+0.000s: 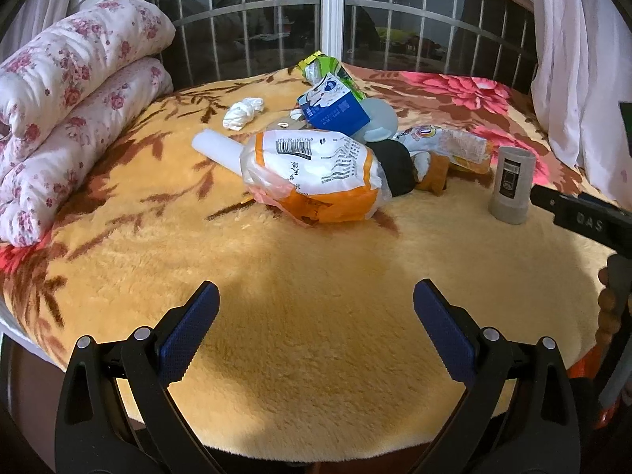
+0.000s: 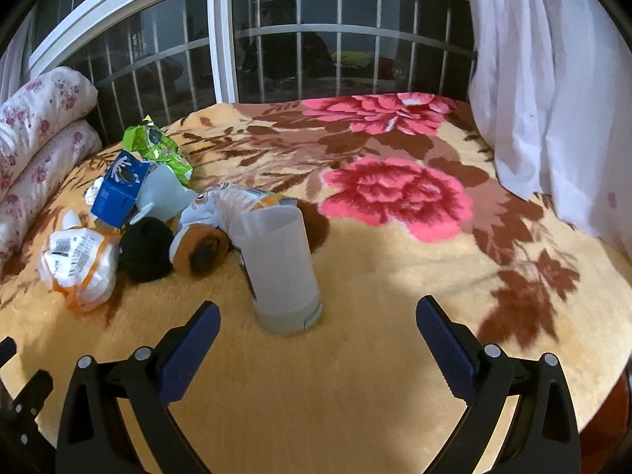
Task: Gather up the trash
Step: 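Grasp the white plastic cup with the right gripper while the left gripper grasps the orange-white snack bag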
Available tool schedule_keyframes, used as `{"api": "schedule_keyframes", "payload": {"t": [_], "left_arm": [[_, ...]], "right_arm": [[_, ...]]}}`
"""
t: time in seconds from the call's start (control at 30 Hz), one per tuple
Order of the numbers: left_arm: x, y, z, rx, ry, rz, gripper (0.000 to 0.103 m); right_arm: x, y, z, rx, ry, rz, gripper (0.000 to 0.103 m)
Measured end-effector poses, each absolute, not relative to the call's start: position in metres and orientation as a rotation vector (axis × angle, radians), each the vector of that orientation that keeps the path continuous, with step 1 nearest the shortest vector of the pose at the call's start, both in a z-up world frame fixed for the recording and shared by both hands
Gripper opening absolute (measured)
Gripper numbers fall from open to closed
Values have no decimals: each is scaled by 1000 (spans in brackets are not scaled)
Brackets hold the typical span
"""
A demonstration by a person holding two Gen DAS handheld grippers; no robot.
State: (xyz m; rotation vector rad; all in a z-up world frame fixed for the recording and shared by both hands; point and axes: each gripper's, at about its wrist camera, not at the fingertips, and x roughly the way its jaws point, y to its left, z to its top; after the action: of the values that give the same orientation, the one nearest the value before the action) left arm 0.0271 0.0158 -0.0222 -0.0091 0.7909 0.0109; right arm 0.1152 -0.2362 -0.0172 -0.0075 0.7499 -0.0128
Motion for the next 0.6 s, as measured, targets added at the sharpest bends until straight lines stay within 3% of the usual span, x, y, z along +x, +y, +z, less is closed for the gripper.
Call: {"api": "schedule_keyframes", "payload": {"t": [0.5, 0.6], "left_arm": [[48, 25, -39, -36, 827, 3, 96], [49, 25, -40, -39, 831, 1, 96]], "right_arm": [[174, -214, -35, -111, 803, 33, 98], [180, -208, -38, -125, 818, 48, 89]]}}
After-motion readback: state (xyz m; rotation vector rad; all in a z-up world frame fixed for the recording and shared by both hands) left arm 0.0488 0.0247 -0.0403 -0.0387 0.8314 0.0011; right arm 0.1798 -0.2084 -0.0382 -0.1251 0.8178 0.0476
